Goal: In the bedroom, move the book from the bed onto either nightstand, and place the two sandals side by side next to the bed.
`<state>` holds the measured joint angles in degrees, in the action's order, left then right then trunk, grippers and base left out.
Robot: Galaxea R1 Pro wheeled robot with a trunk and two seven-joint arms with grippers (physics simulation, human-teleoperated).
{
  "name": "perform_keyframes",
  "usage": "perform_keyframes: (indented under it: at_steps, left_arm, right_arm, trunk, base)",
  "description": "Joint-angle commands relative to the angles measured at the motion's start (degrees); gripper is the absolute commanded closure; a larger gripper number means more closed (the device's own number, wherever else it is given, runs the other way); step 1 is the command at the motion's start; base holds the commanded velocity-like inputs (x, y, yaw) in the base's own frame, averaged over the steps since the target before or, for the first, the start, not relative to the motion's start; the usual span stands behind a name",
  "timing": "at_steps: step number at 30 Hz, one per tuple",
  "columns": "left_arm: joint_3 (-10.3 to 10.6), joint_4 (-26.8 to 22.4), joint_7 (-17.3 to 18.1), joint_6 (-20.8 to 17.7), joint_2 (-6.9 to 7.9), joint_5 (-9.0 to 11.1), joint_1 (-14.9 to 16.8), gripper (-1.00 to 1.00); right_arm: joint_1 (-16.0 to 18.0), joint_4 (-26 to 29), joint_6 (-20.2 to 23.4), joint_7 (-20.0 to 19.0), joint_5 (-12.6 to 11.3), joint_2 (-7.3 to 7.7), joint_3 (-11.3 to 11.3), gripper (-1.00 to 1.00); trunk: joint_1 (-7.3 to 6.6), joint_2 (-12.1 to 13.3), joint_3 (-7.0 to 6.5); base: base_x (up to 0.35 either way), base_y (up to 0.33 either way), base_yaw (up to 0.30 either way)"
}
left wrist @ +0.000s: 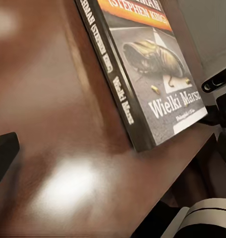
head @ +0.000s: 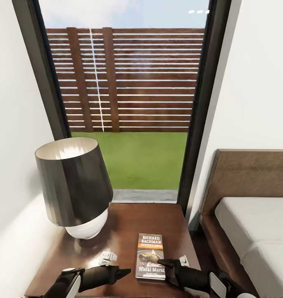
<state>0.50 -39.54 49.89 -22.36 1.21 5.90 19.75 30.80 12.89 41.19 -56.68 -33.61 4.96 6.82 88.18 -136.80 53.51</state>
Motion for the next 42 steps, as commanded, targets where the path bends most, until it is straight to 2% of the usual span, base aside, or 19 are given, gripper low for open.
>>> perform_keyframes:
  at_steps: [1, 8, 21, 38, 42]
  left_arm:
    - [0.0, 0.0, 0.0, -0.6, 0.02, 0.5, 0.0, -1.0]
    - [0.0, 0.0, 0.0, -0.6, 0.02, 0.5, 0.0, -1.0]
    - [0.1, 0.0, 0.0, -0.6, -0.23, 0.5, 0.0, -1.0]
    - [0.1, 0.0, -0.1, -0.6, -0.68, 0.5, 0.0, -1.0]
    - [0.0, 0.0, -0.1, -0.8, -0.94, 0.8, -1.3, -1.0]
  right_arm:
    - [0.0, 0.0, 0.3, 0.0, -0.6, 0.05, 0.5, -1.0]
    - [0.0, 0.0, 0.3, 0.0, -0.6, 0.05, 0.5, -1.0]
    - [0.0, 0.0, 0.3, 0.0, -0.6, 0.05, 0.5, -1.0]
    - [0.0, 0.0, 0.2, -0.1, -0.6, 0.05, 0.5, -1.0]
    - [0.3, 0.5, 0.5, 0.0, -1.1, -0.31, 0.1, -1.0]
  trunk:
    - [-0.02, 0.0, 0.06]
    - [-0.02, 0.0, 0.06]
    - [-0.02, 0.0, 0.06]
    - [-3.75, 6.8, -3.0]
    - [-3.74, 6.8, -2.99]
  base:
    - [-0.134, 0.0, 0.0]
    - [-0.211, 0.0, 0.0]
    - [-0.01, 0.0, 0.0]
    - [0.0, 0.0, 0.0]
    - [0.0, 0.0, 0.0]
